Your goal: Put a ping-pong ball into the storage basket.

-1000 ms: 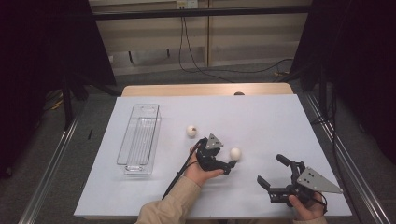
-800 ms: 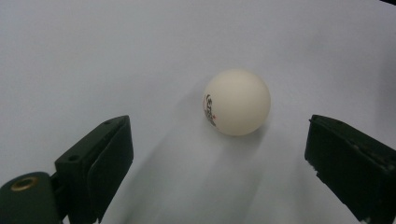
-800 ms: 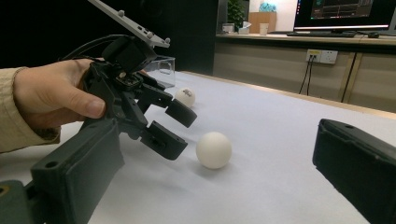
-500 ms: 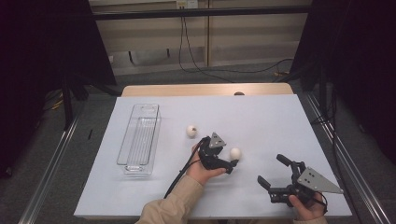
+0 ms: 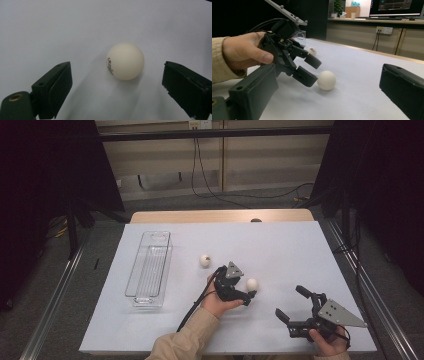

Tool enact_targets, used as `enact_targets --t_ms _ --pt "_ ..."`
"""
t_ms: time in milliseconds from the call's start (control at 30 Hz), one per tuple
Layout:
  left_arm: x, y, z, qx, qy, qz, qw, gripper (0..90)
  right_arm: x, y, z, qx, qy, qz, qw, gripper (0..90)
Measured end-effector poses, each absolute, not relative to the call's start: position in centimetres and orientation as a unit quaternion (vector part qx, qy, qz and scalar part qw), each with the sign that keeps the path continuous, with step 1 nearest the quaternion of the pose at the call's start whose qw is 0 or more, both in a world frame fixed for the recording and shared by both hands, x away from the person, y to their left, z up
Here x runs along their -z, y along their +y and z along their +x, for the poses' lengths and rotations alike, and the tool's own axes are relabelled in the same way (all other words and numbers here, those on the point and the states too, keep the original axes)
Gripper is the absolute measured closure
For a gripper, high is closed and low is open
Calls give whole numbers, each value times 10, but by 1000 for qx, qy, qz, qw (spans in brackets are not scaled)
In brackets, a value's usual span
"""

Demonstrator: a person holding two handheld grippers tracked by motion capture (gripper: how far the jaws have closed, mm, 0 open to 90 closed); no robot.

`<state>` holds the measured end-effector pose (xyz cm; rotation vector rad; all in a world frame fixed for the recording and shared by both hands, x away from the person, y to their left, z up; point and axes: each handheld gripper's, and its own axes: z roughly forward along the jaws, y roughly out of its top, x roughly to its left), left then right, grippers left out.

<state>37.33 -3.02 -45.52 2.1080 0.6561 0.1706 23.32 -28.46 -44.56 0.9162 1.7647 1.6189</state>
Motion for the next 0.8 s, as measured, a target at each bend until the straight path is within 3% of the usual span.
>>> enact_targets --t_ms 800 --pt "457 -36 377 -60 261 855 444 183 446 -285 233 -606 659 344 284 6"
